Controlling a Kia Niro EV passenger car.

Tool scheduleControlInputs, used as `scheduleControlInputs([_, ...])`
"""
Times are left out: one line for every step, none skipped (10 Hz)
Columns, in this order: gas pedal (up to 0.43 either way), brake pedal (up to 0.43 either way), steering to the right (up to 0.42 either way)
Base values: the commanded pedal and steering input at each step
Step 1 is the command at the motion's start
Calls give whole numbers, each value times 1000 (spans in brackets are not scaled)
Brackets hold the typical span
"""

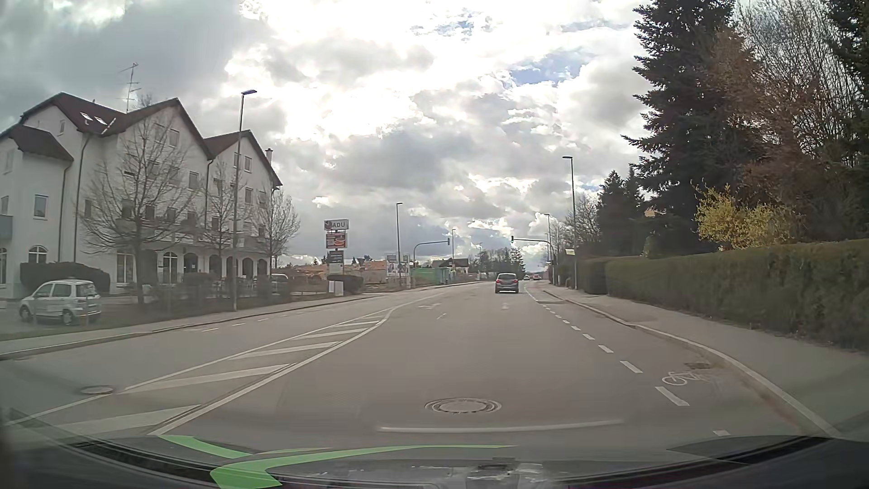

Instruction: Follow the waypoints while adhering to traffic rules and regulations

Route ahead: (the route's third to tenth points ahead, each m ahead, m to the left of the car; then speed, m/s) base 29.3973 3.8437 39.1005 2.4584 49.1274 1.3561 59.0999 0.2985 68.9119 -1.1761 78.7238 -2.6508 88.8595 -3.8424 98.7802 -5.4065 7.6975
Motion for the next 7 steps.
scheduleControlInputs([331, 0, 104])
scheduleControlInputs([331, 0, 92])
scheduleControlInputs([331, 0, 81])
scheduleControlInputs([339, 0, 67])
scheduleControlInputs([339, 0, 52])
scheduleControlInputs([339, 0, 35])
scheduleControlInputs([350, 0, 21])
